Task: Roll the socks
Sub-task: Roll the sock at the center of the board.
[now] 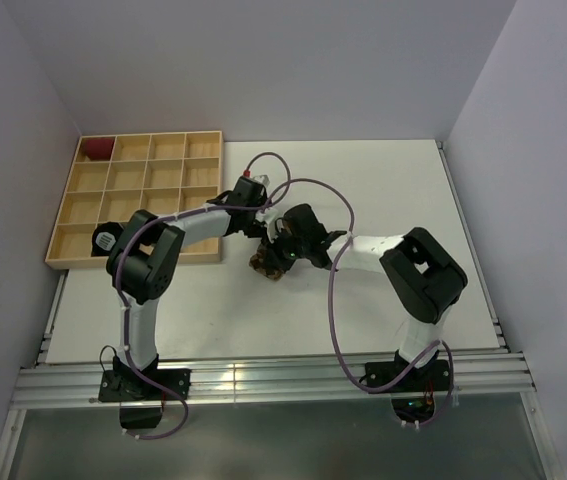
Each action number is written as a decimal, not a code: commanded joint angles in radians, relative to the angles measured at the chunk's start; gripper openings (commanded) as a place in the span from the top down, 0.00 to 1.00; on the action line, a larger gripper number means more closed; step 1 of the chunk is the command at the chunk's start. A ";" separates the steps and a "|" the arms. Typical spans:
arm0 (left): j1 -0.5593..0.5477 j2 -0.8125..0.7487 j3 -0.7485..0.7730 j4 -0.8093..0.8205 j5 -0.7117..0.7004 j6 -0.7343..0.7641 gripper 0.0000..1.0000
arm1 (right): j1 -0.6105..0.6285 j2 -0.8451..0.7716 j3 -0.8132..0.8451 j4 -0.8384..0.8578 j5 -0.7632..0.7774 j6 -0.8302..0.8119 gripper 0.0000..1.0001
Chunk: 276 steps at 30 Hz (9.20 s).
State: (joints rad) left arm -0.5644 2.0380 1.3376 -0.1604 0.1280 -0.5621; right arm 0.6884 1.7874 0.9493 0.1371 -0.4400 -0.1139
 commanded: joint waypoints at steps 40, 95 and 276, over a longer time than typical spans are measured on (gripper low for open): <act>0.070 -0.578 -0.305 -0.264 -0.383 -0.430 0.37 | 0.063 0.138 0.092 -0.195 0.006 0.056 1.00; -0.023 -0.131 -0.249 0.124 -0.044 -0.367 0.82 | 0.237 -0.132 -0.011 -0.158 0.316 -0.044 1.00; -0.025 -0.980 -0.720 0.054 -0.170 -0.643 0.29 | -0.025 0.135 0.104 -0.358 -0.046 0.361 1.00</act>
State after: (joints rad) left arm -0.5457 1.0515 0.7158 -0.2203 -0.1234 -1.1217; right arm 0.6949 1.8439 1.0603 -0.0959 -0.4957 0.1928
